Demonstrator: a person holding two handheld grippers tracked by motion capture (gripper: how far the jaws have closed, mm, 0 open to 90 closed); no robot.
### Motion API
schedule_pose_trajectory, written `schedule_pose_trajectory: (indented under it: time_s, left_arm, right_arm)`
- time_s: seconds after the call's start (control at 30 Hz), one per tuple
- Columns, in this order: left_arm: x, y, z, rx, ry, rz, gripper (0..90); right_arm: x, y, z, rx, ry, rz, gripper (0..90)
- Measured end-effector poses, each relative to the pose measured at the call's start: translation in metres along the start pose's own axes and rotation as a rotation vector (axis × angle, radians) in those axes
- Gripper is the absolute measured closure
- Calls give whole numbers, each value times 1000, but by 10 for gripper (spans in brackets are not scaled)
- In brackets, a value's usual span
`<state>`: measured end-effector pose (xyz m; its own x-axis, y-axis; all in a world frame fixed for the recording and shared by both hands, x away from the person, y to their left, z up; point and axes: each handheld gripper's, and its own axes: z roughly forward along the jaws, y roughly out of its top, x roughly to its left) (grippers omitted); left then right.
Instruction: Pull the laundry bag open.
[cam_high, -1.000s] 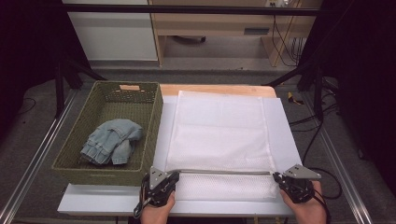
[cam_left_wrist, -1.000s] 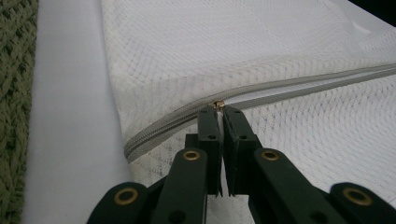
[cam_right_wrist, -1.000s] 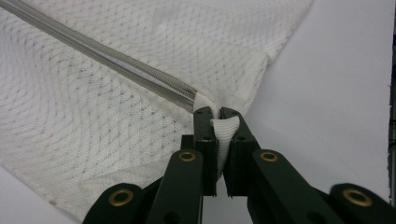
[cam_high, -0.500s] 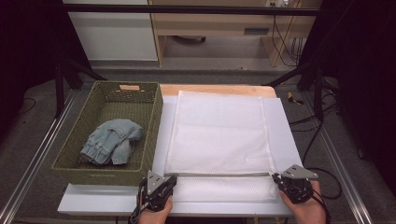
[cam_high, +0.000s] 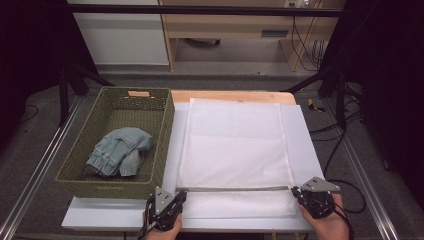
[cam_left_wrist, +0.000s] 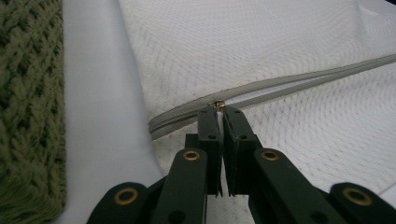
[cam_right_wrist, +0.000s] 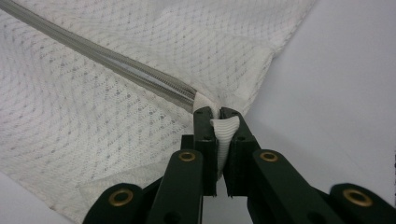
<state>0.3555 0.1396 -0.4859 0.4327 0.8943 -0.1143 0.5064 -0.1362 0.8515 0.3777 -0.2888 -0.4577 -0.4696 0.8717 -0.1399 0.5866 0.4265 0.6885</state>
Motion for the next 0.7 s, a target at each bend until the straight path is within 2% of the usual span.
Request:
schedule_pose_trajectory:
  time_s: [0.3, 0.37, 0.7]
  left_arm:
    - [6, -3, 0, 4, 11, -9, 870]
    - [7, -3, 0, 6, 12, -8, 870]
    - [5, -4, -1, 4, 18, 0, 870]
  right_arm:
    - [2, 0, -1, 15, -13, -6, 861]
    - [2, 0, -1, 18, -30, -16, 861]
    - [-1, -2, -2, 23, -37, 8, 861]
